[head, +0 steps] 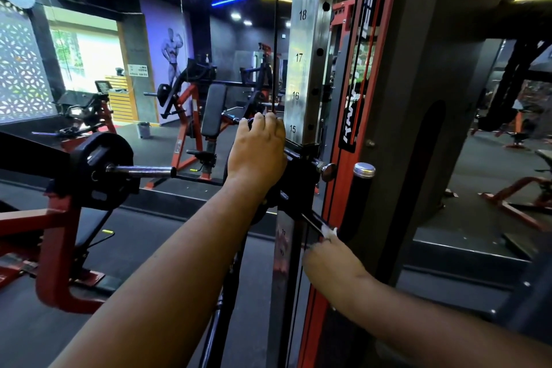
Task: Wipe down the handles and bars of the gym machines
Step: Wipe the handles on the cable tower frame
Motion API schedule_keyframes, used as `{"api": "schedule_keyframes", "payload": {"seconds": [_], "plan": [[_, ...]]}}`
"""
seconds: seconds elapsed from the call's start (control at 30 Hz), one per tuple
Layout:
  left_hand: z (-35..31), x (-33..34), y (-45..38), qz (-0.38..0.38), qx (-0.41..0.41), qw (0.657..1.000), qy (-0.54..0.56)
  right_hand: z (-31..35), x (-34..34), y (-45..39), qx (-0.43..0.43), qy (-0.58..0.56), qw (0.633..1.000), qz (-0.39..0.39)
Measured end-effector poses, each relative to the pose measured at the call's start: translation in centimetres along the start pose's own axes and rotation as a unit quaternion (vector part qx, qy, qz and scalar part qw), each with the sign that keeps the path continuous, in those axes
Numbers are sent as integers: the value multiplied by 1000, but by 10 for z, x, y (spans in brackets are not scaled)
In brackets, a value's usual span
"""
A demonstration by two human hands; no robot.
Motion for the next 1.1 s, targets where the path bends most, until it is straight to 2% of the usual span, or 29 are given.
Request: {"api": "schedule_keyframes", "payload": {"seconds": [0.03,0.13,0.17,0.33,0.47,0.53,0.57,0.63,0.67,0.73,0.77,0.83,0.9,1.0,1.1], "plan": [[0,-1,0,-1,0,1000,1,-1,-9,-4,-5,-21,999,-24],[0,-1,0,1,-4,1000,4,-30,-37,-30,50,-19,987,-151],[0,0,0,2,-5,1000,3,-36,-35,-38,54,-31,985,-163],[0,0,0,6,-6,1000,2,-36,8,-54,115,-96,989,1],[0,-1,0,6,-6,1000,-7,-28,13,-37,108,-154,981,53],[0,-2,0,7,-4,1000,-5,-29,34,-25,151,-223,963,21],[0,-2,1,8,-4,1000,-4,-23,51,-18,112,-257,959,30],[-1,-2,1,9,-4,1000,-8,-20,72,1,86,-195,976,-43],[-2,-2,1,9,-4,1000,-11,-28,56,10,75,-140,984,-86],[-2,-2,1,9,-4,1000,-16,-42,24,24,18,-182,979,-91],[-2,-1,1,8,-5,1000,-17,-53,6,29,0,-166,978,-129],[-1,-2,1,5,-5,1000,-15,-84,-21,40,41,-107,948,-296],[-2,-2,0,2,-4,1000,-19,-108,-27,45,82,-81,921,-373],[-3,-1,0,8,-1,1000,-22,-108,-1,39,109,-72,927,-352],[-3,-1,0,4,-2,1000,-18,-80,38,38,83,-58,944,-313]]}}
Point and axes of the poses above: each hand's wrist, its own y-axis away from the middle knuckle, its own x-axis out of the palm, z = x × y, the point moved 4 cm from there along -y, towards the middle knuckle, and after that the axes turned 8 degrees about y, right-handed, at the moved point
